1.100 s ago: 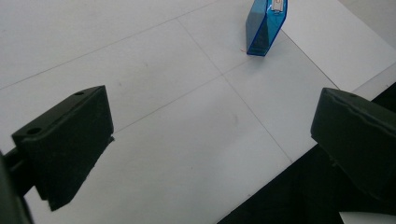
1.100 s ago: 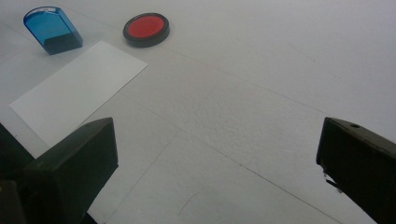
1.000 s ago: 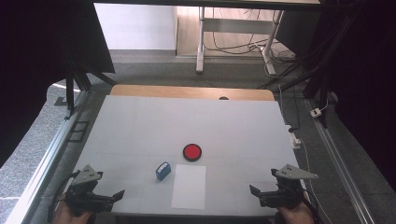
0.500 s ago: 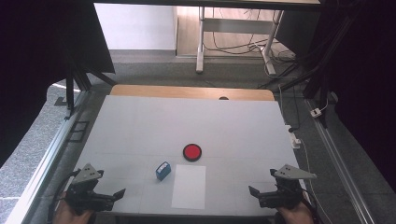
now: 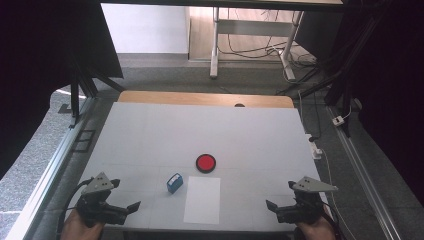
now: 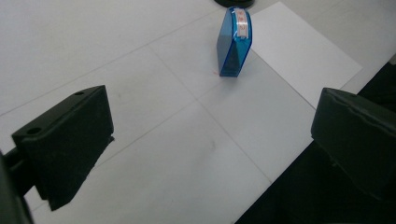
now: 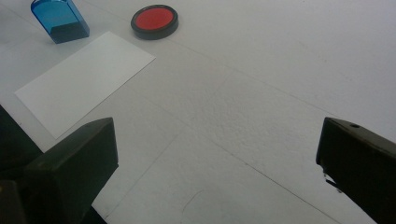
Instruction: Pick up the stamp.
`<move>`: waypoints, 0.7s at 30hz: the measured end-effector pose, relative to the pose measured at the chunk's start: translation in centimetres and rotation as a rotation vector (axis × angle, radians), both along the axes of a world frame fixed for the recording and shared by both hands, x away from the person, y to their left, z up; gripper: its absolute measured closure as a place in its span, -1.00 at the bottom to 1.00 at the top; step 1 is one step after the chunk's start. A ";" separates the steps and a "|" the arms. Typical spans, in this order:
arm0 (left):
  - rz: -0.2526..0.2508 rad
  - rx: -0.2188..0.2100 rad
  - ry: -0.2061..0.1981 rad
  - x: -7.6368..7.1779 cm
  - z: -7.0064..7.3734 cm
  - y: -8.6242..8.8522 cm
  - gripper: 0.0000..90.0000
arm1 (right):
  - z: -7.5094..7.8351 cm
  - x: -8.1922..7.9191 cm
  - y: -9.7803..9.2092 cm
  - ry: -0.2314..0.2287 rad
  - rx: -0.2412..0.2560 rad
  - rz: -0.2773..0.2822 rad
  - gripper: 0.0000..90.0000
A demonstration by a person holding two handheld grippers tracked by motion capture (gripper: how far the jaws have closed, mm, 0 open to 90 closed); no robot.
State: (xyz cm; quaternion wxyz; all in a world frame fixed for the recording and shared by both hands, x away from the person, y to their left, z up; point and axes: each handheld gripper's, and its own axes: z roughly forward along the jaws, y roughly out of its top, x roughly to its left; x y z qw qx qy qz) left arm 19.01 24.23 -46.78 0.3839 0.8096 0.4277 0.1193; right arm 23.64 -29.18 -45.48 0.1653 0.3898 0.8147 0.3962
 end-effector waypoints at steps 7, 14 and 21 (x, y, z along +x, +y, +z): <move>-0.036 -0.019 -0.032 0.6 0.0 -0.8 -1.00 | 0.0 0.0 0.0 0.004 -0.004 0.005 -1.00; -0.047 -0.008 -0.049 1.1 -0.1 -1.7 -1.00 | 0.0 0.0 0.1 0.006 -0.008 0.007 -1.00; -0.075 0.035 -0.049 2.0 -0.5 -2.7 -1.00 | 0.0 0.1 0.1 0.007 -0.007 0.010 -1.00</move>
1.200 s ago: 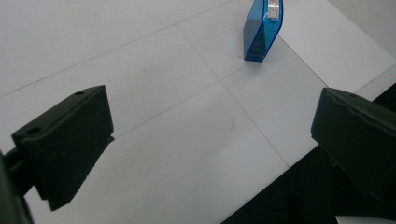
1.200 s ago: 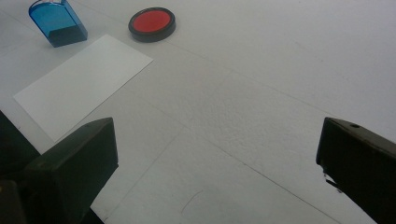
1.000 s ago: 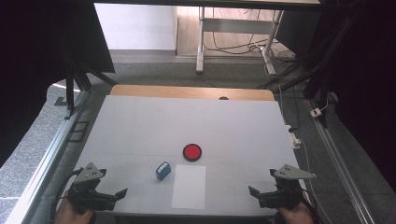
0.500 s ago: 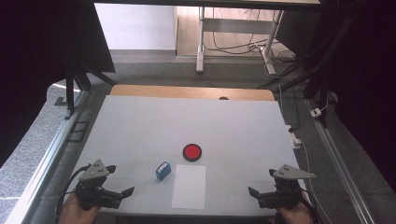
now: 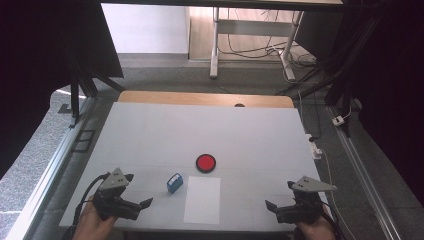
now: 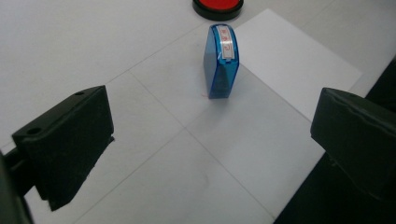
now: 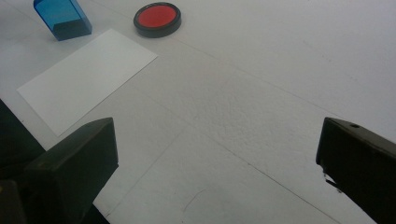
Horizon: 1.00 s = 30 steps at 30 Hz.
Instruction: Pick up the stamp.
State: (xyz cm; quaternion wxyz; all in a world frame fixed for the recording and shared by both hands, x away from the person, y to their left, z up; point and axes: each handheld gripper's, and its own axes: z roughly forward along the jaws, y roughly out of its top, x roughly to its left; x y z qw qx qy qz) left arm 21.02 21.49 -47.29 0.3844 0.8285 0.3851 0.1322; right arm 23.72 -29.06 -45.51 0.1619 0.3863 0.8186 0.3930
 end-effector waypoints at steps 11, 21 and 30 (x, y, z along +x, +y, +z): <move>-0.041 -0.014 0.036 1.8 -0.5 -1.5 -1.00 | 0.0 0.0 0.1 0.004 -0.006 0.009 -1.00; -0.045 -0.008 0.036 3.5 -0.8 -3.2 -1.00 | 0.0 0.0 0.1 0.006 -0.010 0.010 -1.00; -0.035 0.040 0.060 4.9 -1.3 -5.1 -1.00 | -0.1 0.1 0.1 0.006 -0.013 0.014 -1.00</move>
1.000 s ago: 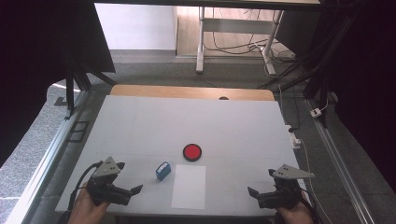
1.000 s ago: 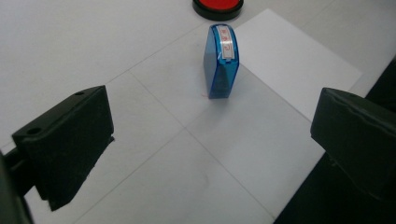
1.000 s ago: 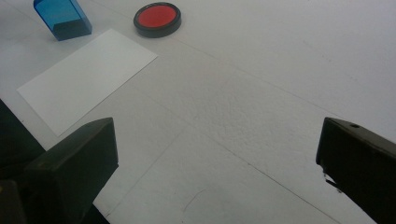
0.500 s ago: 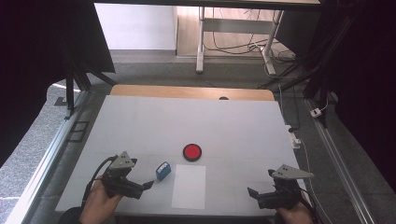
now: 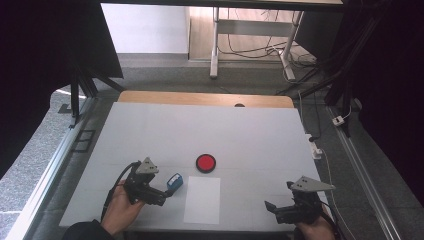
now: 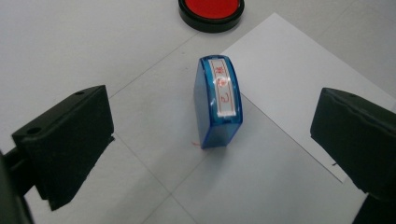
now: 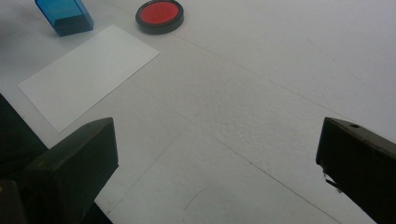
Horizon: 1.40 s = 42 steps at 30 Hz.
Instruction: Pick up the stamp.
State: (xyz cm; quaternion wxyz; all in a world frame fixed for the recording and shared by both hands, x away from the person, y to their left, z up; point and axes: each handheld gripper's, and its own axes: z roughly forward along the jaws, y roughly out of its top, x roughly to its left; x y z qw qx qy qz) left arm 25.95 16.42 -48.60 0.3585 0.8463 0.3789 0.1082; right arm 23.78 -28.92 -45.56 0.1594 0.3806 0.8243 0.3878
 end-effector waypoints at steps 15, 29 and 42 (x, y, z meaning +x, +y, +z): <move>-0.024 0.082 0.041 2.1 -1.1 -1.7 -0.88 | 0.0 0.0 0.0 0.003 -0.003 0.006 -1.00; -0.057 0.061 0.069 2.1 -0.8 -1.9 0.17 | 0.0 0.0 0.1 0.004 -0.009 0.010 -1.00; -0.064 0.098 0.070 2.1 -0.6 -2.5 0.57 | 0.0 0.0 0.2 0.002 -0.013 0.014 -1.00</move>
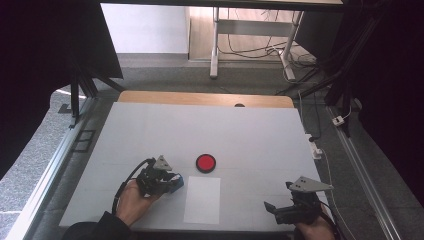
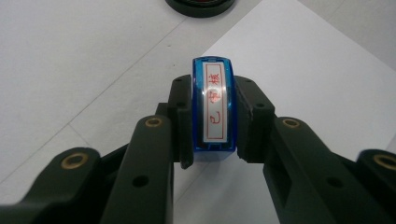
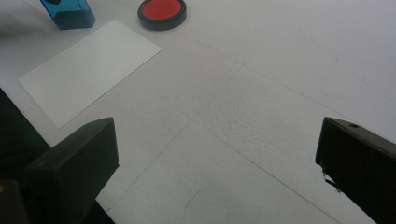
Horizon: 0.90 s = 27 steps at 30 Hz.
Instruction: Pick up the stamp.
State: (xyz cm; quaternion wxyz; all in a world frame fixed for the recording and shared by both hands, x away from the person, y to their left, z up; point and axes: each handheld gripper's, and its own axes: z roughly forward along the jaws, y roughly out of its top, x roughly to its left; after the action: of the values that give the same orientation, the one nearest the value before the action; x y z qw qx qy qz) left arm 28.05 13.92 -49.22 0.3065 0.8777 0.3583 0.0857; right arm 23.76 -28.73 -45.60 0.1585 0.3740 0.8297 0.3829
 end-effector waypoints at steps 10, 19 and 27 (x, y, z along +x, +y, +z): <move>-0.042 -0.063 0.000 0.0 1.0 0.9 0.58 | 0.0 0.0 0.0 -0.001 -0.001 0.003 -1.00; -0.039 -0.112 -0.033 -0.4 2.3 1.3 0.58 | 0.0 0.0 0.0 0.002 -0.005 0.004 -1.00; -0.065 -0.130 -0.072 -0.7 3.5 1.3 0.58 | 0.0 0.0 0.0 0.004 -0.004 0.005 -1.00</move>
State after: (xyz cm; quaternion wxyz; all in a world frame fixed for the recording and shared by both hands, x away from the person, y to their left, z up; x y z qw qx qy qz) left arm 27.34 15.24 -45.76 0.3781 0.8635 0.3232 0.0839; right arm 23.81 -28.69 -45.60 0.1565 0.3723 0.8318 0.3809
